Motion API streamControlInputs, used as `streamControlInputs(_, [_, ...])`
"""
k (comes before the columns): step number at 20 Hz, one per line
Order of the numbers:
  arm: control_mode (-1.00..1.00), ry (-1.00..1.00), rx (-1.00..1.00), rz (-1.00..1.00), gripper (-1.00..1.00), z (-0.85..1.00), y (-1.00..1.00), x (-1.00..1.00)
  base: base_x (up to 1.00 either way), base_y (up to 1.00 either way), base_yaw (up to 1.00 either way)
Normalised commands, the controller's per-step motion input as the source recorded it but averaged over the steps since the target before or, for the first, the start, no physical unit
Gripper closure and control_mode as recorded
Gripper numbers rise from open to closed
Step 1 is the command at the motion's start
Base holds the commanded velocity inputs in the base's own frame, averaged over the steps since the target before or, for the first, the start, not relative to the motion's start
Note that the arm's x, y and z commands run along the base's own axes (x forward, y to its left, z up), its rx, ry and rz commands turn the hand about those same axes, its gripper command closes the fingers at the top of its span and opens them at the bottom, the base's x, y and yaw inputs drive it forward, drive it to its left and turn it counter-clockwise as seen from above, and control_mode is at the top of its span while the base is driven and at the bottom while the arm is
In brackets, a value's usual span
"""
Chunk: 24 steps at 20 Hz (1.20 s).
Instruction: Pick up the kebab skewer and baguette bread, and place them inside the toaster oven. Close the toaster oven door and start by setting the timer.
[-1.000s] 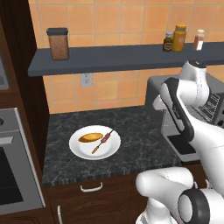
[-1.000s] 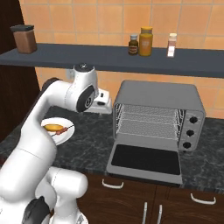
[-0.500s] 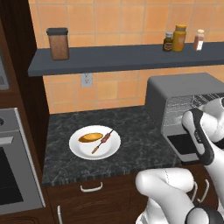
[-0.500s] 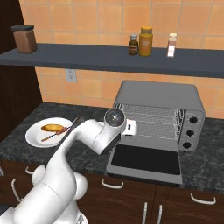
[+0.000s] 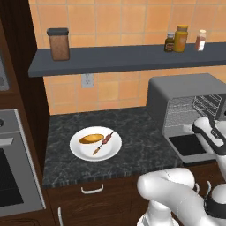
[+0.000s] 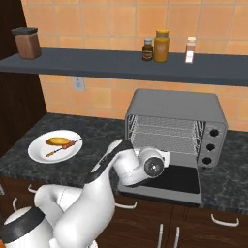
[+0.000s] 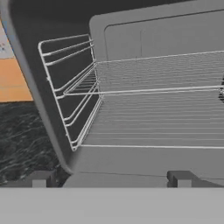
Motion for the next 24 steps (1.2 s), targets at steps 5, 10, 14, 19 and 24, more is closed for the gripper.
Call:
streamControlInputs(5, [-1.00,-0.04,0.01,0.07,-1.00,0.02,-0.32,0.33,0.00,0.00,0.00])
streamControlInputs(10, [-1.00,-0.01,0.00,0.03,-1.00,0.00,-0.11,0.15,0.00,0.00,0.00])
streamControlInputs(14, [-1.00,-0.05,0.00,0.00,-1.00,0.00,0.00,0.25,0.00,0.00,0.00])
streamControlInputs(19, [-1.00,-0.02,0.00,0.00,-1.00,-0.07,0.00,0.30,0.00,0.00,0.00])
streamControlInputs(24, [-1.00,0.00,0.00,0.00,-1.00,-0.23,-0.06,0.04,0.00,0.00,0.00])
